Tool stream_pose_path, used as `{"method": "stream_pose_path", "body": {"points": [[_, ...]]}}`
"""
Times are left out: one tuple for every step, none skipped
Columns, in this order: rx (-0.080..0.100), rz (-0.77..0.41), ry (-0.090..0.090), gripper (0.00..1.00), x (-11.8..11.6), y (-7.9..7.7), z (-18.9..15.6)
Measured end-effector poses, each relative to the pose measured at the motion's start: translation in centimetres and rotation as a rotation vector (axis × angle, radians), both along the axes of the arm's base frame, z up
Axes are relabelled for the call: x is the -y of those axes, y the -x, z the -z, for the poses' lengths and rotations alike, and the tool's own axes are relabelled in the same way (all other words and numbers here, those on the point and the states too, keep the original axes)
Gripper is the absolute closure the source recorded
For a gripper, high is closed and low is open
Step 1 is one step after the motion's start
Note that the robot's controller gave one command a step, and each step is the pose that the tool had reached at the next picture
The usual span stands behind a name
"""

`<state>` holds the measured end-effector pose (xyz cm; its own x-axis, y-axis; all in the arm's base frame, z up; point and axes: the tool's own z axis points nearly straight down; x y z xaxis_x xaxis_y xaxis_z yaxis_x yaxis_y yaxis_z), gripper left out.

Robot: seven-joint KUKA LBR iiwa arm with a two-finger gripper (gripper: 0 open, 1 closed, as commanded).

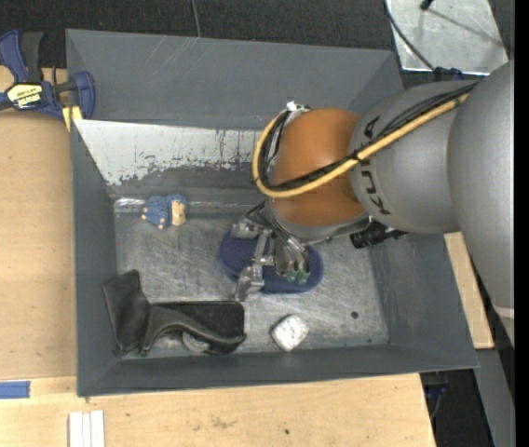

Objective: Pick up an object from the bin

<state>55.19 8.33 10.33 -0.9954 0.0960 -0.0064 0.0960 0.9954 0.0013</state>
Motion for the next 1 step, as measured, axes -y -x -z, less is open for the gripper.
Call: {"method": "stream_pose_path", "body": {"points": [[0.001,0.0,-0.001,1.0,-0.04,-0.02,-0.07]]}}
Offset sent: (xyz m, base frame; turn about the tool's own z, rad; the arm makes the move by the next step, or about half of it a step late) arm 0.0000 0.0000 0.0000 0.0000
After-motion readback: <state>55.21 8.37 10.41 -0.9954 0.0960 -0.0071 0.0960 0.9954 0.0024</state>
